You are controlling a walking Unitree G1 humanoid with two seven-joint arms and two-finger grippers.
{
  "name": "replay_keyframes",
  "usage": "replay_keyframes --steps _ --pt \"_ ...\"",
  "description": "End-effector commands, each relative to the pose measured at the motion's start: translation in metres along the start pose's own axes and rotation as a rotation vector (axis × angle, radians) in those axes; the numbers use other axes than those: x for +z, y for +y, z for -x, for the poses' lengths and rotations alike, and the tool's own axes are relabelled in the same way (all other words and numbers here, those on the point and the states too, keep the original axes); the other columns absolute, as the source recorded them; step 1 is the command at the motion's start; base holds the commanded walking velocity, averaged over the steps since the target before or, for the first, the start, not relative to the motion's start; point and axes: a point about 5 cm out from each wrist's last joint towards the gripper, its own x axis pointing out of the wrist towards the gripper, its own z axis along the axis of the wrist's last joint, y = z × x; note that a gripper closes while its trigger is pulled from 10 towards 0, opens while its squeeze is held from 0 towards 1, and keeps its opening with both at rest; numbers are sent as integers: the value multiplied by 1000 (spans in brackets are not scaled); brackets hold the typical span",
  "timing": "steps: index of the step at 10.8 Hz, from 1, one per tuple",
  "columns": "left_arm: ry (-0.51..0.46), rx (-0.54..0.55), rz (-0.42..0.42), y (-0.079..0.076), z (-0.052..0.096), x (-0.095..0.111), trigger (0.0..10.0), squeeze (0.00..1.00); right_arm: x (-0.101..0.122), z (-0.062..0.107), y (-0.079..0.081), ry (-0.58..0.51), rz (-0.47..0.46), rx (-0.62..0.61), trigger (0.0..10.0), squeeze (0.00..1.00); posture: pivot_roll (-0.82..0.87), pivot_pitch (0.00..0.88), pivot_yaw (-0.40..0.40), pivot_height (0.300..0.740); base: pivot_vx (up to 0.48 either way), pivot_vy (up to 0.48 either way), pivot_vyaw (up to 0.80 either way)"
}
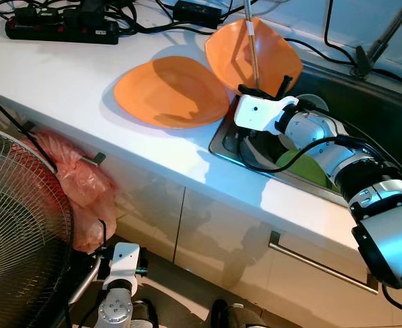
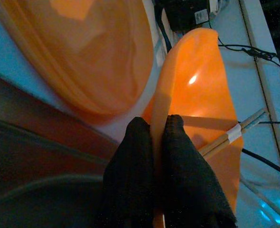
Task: Kitchen organization
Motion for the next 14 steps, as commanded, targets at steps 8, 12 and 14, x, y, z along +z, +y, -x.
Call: replay_keyframes --steps 8,12,14 --pt "23 -25 -10 -6 2 -4 10000 0 39 4 -24 -298 74 1 10000 0 37 161 -107 740 0 0 0" --pt "21 -26 -8 -7 1 -3 10000 0 57 9 -14 -436 65 62 10000 0 37 158 -108 740 0 0 0" --pt "22 -29 -7 -8 2 -3 10000 0 61 11 -5 -476 50 95 10000 0 34 155 -110 740 0 0 0"
